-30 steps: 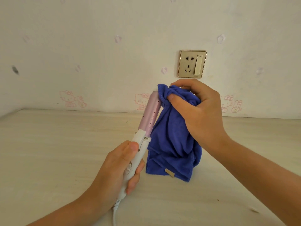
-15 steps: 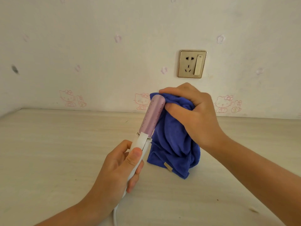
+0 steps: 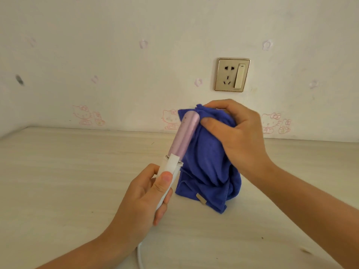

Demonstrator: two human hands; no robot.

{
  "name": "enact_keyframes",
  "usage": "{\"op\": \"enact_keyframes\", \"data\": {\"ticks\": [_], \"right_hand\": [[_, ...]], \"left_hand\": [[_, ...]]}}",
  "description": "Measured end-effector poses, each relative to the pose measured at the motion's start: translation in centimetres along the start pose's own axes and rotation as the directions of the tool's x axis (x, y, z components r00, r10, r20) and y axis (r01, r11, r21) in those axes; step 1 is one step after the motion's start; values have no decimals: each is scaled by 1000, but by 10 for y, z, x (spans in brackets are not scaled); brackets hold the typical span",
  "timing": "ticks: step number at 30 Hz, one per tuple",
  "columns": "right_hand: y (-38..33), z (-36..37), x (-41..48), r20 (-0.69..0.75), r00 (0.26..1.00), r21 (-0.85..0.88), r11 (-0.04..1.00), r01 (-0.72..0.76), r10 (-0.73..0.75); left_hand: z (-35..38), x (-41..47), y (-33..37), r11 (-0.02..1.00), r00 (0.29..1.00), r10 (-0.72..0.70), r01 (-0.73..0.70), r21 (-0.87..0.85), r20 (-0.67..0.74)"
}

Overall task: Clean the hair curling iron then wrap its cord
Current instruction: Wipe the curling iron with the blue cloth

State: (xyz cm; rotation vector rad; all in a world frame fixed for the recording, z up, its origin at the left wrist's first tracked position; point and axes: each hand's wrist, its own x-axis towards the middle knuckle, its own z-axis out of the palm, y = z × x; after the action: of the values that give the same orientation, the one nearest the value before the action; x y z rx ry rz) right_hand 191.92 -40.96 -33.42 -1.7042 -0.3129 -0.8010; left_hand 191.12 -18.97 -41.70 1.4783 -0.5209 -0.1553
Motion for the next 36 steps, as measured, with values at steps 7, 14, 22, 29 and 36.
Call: {"op": "enact_keyframes", "data": {"ticks": [7, 14, 22, 29, 36], "right_hand": [[7, 12, -18, 315, 941, 199, 961, -190, 121], [-1, 0, -4, 357, 931, 124, 983, -132, 80], [1, -4, 2, 279, 947, 187, 959, -214, 157], [-1, 3, -7, 485, 861, 109, 966, -235, 155], [-7, -10, 13, 207, 969, 146, 975, -168, 136]], "left_hand": [[-2, -2, -2, 1000, 999, 1, 0, 12, -38], [1, -2, 0, 1000, 1000, 11, -11, 18, -16], [4, -3, 3, 999, 1000, 8, -7, 34, -28], [4, -7, 5, 1000, 1000, 18, -18, 10, -21], [7, -6, 7, 998, 1000, 7, -5, 56, -27]]}}
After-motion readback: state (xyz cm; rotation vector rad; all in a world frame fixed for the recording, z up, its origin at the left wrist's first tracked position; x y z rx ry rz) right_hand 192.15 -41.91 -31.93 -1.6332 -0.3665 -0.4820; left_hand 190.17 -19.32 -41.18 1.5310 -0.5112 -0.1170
